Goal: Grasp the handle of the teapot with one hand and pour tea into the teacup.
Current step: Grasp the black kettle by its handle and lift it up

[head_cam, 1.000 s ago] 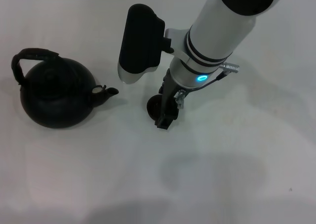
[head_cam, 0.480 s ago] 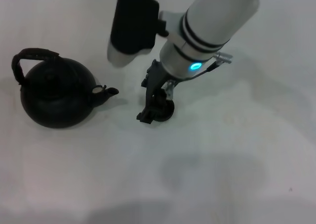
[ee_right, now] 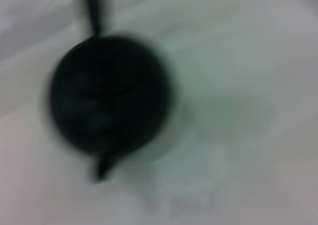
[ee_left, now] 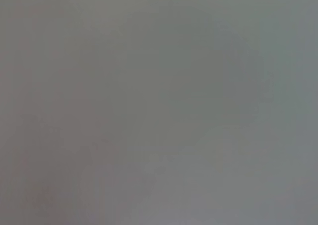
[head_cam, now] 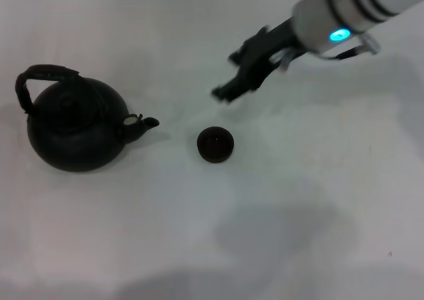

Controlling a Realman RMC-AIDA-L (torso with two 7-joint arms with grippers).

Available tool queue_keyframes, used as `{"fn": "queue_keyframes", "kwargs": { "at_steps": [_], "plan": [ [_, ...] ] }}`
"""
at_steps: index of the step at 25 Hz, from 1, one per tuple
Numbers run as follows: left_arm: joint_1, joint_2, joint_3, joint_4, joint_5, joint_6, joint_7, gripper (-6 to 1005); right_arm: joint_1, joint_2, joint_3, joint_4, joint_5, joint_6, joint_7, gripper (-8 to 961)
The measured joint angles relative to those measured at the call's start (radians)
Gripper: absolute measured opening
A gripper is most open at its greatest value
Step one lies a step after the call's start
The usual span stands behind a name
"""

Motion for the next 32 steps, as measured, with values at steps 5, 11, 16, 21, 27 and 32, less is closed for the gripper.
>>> {"fn": "queue_keyframes", "kwargs": {
  "at_steps": [5, 11, 16, 21, 27, 32],
  "plan": [
    [0.000, -0.001, 0.005, -0.007, 0.024, 0.015, 0.000, 847, -0.159, 0.001, 0.208, 0.015, 0.047, -0.210, -0.077, 860],
    [-0.002, -0.001, 0.007, -0.010, 0.088, 0.022, 0.000, 846, -0.254, -0.003, 0.287, 0.185, 0.412, -0.474, -0.285, 859],
    [0.014, 0.001, 0.007, -0.002, 0.183, 0.024, 0.001, 846, -0.255, -0.001, 0.432, 0.432, 0.807, -0.561, -0.595, 858],
    [0.078, 0.001, 0.007, -0.002, 0.232, 0.099, 0.004, 846, -0.268, 0.002, 0.512, 0.520, 1.053, -0.573, -0.841, 857],
    [0.154, 0.004, 0.007, 0.001, 0.311, 0.169, 0.001, 847, -0.247, 0.013, 0.516, 0.640, 1.403, -0.611, -1.441, 856],
    [0.189, -0.001, 0.007, -0.010, 0.340, 0.218, 0.000, 846, -0.174, 0.010, 0.520, 0.801, 1.691, -0.591, -1.789, 856]
  ]
}}
